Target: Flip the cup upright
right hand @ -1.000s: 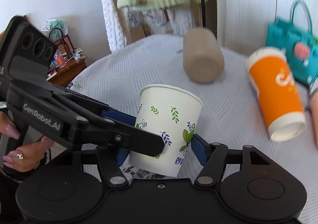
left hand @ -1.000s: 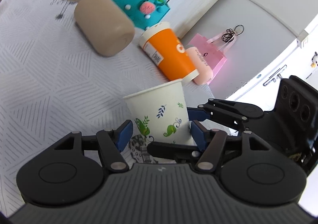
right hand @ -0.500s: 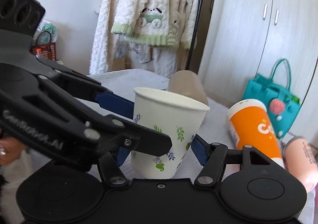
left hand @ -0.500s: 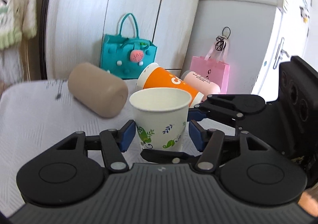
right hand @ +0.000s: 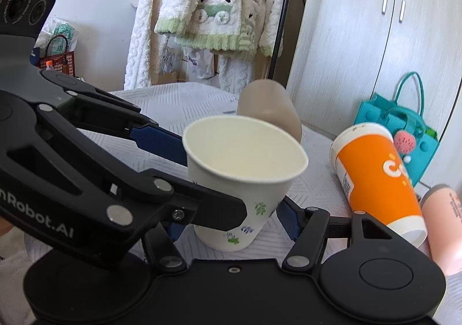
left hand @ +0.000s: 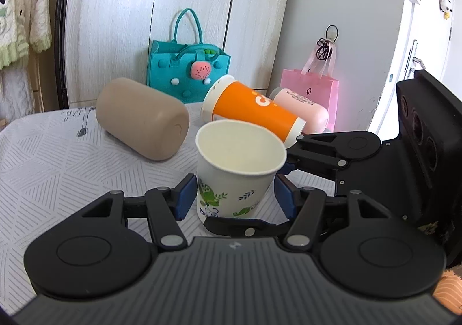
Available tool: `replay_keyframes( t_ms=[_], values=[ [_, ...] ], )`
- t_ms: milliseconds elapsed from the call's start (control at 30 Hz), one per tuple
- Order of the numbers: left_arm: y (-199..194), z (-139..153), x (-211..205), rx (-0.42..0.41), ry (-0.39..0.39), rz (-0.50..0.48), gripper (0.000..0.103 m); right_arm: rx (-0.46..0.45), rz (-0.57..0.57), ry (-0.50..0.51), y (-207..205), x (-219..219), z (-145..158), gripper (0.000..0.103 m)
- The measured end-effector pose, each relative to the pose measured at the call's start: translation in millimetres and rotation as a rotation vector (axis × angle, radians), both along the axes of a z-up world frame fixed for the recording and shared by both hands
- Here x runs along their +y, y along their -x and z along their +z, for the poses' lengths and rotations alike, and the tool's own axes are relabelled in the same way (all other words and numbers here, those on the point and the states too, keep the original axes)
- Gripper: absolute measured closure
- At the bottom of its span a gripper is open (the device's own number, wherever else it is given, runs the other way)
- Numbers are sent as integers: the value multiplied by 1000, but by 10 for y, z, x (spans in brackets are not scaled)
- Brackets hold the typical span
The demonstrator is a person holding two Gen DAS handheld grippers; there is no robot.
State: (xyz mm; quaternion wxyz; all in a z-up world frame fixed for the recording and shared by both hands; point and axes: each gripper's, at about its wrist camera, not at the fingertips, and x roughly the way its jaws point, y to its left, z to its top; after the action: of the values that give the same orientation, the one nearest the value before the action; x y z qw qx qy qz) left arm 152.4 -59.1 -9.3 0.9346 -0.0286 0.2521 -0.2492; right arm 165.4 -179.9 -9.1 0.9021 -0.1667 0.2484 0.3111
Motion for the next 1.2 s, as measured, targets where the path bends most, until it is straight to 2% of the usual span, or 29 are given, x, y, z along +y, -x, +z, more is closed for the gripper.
replay_keyframes(
  t_ms=[367,733,833,933,1200],
  values=[
    [50,-21,75,18,23,9,43,22,-12,-17,114,-68,14,28],
    [319,93,143,16,51,8,41,-16,-56,-53,427,-135,142,25],
    [404,153,218,24,66,53,39,-28,-84,-84,563,-173,187,24],
    [517,236,312,10,74,98,39,-49,-113,-167,778,-238,227,23],
    [824,447,372,-41,17,190,34,-146,-171,-246,1225,-317,434,19]
  ],
)
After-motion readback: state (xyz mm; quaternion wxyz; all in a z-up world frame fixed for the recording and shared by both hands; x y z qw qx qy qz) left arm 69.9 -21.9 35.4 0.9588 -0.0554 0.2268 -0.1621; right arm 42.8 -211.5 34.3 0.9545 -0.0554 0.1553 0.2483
